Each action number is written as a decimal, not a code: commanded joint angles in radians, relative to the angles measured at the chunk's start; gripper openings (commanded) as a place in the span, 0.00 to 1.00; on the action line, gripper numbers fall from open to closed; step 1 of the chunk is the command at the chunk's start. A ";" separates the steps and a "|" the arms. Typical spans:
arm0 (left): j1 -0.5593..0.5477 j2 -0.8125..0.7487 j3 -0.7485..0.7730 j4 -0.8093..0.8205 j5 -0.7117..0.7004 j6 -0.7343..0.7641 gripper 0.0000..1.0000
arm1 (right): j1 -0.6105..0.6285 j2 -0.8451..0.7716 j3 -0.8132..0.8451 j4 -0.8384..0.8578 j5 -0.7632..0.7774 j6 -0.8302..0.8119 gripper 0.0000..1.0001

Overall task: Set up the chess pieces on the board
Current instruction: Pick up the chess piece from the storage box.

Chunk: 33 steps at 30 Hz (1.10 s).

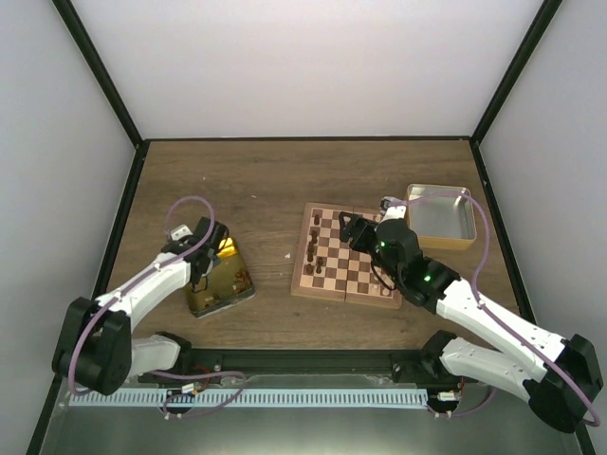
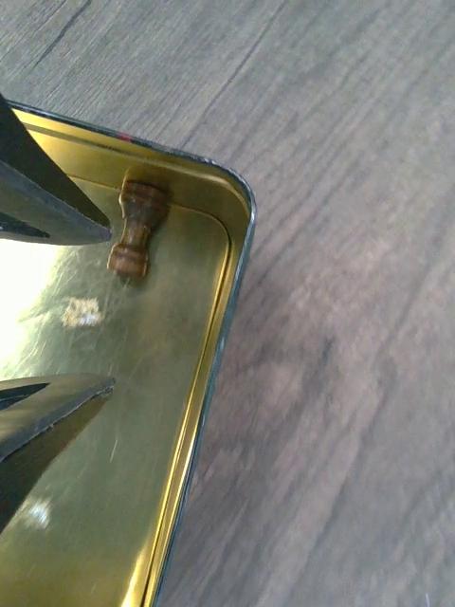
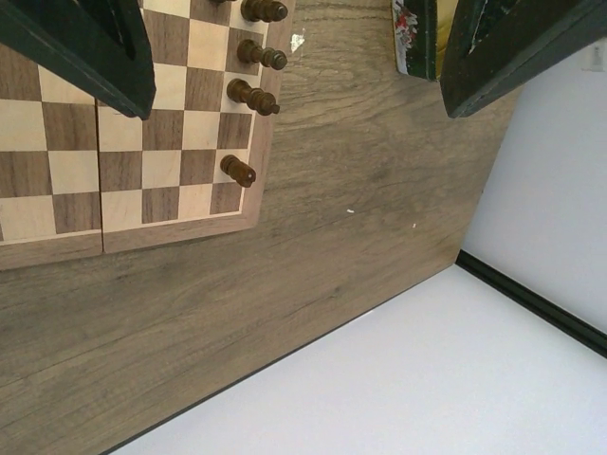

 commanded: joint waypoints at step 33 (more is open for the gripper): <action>0.081 -0.044 -0.099 0.081 0.047 -0.025 0.43 | -0.004 -0.009 0.048 0.011 -0.012 0.002 0.83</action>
